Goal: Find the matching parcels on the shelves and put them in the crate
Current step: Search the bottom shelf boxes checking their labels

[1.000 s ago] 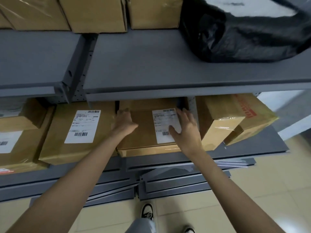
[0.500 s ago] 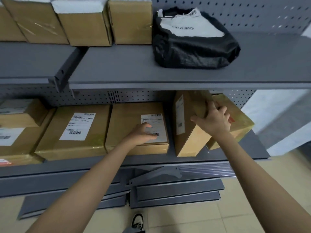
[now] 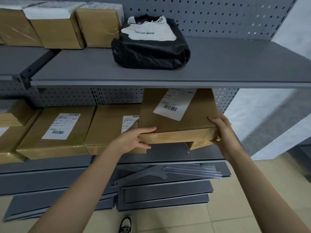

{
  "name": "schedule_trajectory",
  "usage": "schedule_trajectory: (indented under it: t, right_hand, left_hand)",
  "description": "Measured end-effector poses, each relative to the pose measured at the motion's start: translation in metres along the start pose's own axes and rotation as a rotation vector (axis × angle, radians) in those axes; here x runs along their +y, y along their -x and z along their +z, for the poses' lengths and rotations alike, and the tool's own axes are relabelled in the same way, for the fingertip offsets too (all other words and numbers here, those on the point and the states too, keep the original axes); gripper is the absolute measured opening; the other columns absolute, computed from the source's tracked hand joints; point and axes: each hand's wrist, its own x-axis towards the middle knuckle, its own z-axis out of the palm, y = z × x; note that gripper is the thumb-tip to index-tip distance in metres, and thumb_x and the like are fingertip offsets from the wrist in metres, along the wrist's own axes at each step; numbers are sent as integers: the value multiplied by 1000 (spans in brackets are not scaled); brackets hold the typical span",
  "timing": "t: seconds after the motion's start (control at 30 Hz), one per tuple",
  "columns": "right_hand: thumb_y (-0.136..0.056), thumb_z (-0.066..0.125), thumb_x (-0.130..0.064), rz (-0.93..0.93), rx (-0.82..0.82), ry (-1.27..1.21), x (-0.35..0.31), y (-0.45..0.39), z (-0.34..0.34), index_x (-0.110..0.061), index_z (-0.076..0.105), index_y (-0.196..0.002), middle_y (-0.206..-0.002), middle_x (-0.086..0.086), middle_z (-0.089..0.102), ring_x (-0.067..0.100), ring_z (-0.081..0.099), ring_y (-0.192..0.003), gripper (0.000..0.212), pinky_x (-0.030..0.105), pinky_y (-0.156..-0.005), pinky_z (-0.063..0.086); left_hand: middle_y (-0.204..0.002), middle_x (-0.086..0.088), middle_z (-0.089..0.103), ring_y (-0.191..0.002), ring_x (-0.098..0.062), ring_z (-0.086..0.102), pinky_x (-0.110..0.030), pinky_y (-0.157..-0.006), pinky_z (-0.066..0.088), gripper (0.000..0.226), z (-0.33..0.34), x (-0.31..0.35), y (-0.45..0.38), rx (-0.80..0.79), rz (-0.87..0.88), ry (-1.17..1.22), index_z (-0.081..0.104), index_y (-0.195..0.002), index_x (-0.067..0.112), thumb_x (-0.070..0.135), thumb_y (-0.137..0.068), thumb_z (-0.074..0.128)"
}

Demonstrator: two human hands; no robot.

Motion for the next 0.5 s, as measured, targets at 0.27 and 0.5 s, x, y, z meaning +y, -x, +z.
schedule_trajectory:
  t: [0.27, 0.5]
  right_hand:
    - [-81, 66, -34, -30, -197, 137, 35, -9, 41, -34, 50, -130, -110, -20, 61, -3, 56, -98, 51, 18, -78, 42]
    - [-79, 73, -25, 11, -365, 136, 54, -12, 121, -35, 38, -129, -107, -21, 54, -5, 52, -93, 62, 4, -61, 47]
  left_hand:
    - [-154, -1, 20, -126, -23, 43, -26, -69, 55, 139, -55, 4, 24, 241, 52, -128, -3, -148, 29, 36, -41, 86]
    - [-138, 2, 47, -118, -17, 50, -39, -93, 48, 130, -123, 6, 49, 393, 64, -223, 13, -147, 33, 39, -42, 90]
